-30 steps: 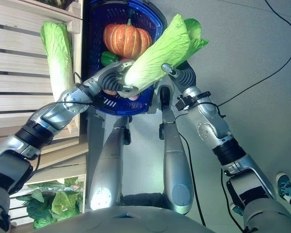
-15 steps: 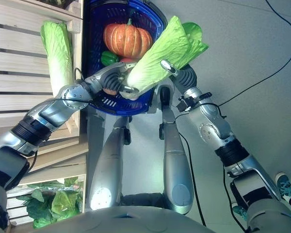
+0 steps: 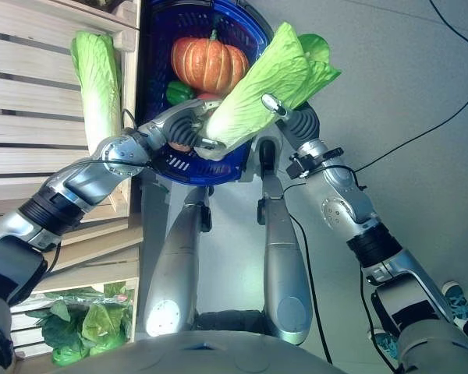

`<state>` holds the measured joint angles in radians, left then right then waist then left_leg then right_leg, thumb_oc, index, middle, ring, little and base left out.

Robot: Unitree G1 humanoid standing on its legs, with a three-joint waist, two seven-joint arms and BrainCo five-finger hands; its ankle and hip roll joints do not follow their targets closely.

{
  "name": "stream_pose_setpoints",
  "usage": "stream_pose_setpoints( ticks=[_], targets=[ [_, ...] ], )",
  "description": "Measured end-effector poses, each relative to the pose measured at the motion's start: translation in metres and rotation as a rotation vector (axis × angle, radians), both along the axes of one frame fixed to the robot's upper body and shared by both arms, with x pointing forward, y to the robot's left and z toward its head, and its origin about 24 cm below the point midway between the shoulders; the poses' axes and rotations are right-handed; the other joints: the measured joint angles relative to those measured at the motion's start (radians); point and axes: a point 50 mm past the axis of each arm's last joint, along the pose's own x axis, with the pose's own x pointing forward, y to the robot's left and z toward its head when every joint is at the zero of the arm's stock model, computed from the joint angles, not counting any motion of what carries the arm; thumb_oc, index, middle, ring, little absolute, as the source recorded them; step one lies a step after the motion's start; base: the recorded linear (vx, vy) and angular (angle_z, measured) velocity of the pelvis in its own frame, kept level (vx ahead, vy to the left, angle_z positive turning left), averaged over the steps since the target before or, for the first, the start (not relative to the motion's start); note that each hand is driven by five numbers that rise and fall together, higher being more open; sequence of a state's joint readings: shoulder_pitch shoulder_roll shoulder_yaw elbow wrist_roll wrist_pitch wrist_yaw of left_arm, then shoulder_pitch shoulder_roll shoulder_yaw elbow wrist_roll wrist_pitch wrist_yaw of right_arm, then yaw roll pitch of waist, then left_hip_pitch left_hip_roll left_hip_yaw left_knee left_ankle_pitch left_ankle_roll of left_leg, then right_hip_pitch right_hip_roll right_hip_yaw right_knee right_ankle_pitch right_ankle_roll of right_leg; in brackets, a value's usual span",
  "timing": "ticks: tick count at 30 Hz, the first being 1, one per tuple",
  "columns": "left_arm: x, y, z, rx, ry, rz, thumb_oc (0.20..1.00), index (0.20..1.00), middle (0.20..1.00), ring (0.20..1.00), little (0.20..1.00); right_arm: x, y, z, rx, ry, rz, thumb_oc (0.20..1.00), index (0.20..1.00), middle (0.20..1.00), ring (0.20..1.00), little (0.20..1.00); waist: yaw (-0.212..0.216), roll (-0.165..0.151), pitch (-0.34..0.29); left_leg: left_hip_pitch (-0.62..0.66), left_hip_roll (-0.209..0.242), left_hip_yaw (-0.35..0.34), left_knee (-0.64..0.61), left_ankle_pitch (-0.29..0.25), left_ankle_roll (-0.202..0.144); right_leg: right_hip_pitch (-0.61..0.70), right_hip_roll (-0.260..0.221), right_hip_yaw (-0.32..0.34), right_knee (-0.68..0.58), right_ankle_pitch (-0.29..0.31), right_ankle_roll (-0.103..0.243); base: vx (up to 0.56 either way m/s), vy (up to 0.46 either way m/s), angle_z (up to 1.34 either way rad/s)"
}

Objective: Pick up fruits and vegetables into the basket

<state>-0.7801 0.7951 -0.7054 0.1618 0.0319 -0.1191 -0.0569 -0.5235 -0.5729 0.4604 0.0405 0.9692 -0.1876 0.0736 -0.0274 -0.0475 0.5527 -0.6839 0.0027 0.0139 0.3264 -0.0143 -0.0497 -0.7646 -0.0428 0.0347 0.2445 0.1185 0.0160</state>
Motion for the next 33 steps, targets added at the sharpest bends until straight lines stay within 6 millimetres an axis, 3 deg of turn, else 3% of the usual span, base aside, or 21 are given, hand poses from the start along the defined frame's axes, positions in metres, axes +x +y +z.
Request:
stream_pose_setpoints(
  ticks=[2,9,17,21,27,33],
  targets=[
    [-0.001,0.003,-0.004,-0.052,0.007,0.025,1.000,1.000,1.000,1.000,1.000,-0.001,0.003,-0.002,0.000,-0.001,0.010,0.200,0.200,0.200,0.200,0.200,0.000,0.000,0.000,0.000,0.000,-0.001,0.000,0.000,0.000,0.000,0.000,0.000,0.000,0.000,0.000,0.00,0.000,0.00],
    [-0.008,0.009,-0.031,-0.568,0.103,0.105,1.000,1.000,1.000,1.000,1.000,-0.002,0.006,0.002,0.041,-0.034,0.006,0.200,0.200,0.200,0.200,0.200,0.007,0.000,0.000,0.002,-0.001,-0.011,0.000,0.004,-0.003,0.005,-0.001,-0.010,0.002,0.000,0.000,0.00,-0.006,0.02],
    [-0.012,0.015,-0.025,-0.961,0.071,0.139,1.000,1.000,1.000,1.000,1.000,0.000,0.012,0.014,0.083,-0.094,-0.014,0.200,0.200,0.200,0.200,0.200,0.010,0.000,0.000,0.014,-0.001,-0.021,-0.002,0.010,-0.008,0.022,-0.001,-0.018,-0.002,-0.002,0.002,0.00,-0.006,0.02],
    [-0.011,0.024,-0.024,-1.073,0.038,0.207,1.000,1.000,1.000,1.000,1.000,0.001,0.009,0.017,0.052,-0.114,-0.041,0.200,0.200,0.200,0.200,0.200,0.008,0.000,0.000,0.014,-0.001,-0.022,-0.003,0.012,-0.007,0.022,-0.001,-0.018,-0.002,-0.002,0.002,0.00,0.000,0.00],
    [-0.003,0.075,-0.011,-1.279,-0.124,0.451,1.000,1.000,1.000,1.000,1.000,0.001,0.002,0.009,-0.013,-0.108,-0.087,0.200,0.200,0.200,0.200,0.200,0.002,0.000,0.000,0.014,0.000,-0.023,-0.002,0.012,-0.007,0.022,0.000,-0.019,0.000,-0.001,0.001,0.00,0.011,0.00],
    [0.002,0.095,-0.019,-1.295,-0.153,0.583,1.000,1.000,1.000,1.000,1.000,0.002,-0.008,0.016,-0.031,-0.147,-0.151,0.200,0.200,0.200,0.200,0.200,0.001,0.000,0.000,0.016,0.000,-0.023,-0.001,0.012,-0.007,0.022,0.000,-0.018,0.003,0.004,-0.006,0.00,0.012,0.00]
  ],
)
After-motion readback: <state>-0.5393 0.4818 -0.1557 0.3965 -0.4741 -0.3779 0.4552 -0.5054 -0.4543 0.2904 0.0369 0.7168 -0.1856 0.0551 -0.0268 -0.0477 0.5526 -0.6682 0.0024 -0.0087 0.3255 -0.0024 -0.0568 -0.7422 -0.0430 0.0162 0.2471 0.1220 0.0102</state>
